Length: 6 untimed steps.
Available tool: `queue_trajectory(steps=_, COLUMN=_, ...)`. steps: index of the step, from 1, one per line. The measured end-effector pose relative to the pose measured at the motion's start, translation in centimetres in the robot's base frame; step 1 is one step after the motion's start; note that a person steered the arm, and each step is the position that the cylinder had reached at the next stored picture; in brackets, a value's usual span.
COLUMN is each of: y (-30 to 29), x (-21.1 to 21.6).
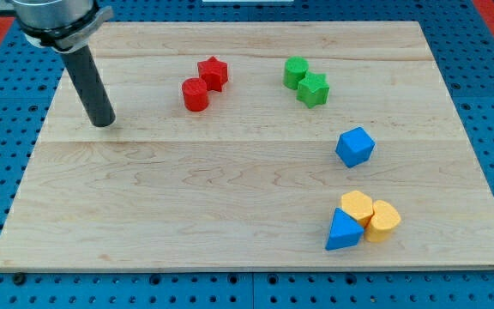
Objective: Push the red circle into the green circle
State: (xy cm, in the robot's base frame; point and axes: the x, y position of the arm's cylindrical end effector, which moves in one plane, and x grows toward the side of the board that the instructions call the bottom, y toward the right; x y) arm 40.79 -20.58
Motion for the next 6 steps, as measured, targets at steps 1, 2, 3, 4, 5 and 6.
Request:
queue_trajectory(steps=1, y=6.3, x=-1.3)
queue_trajectory(steps=2, y=6.8, x=-2.7)
queue_trajectory(steps=3, y=12.5, x=-4.5)
queue_trajectory(steps=4, y=20.5, x=-5.3)
queue_trajectory(steps=5, y=23.0, x=-5.2)
queue_trajectory(steps=6, y=13.5, x=-5.2)
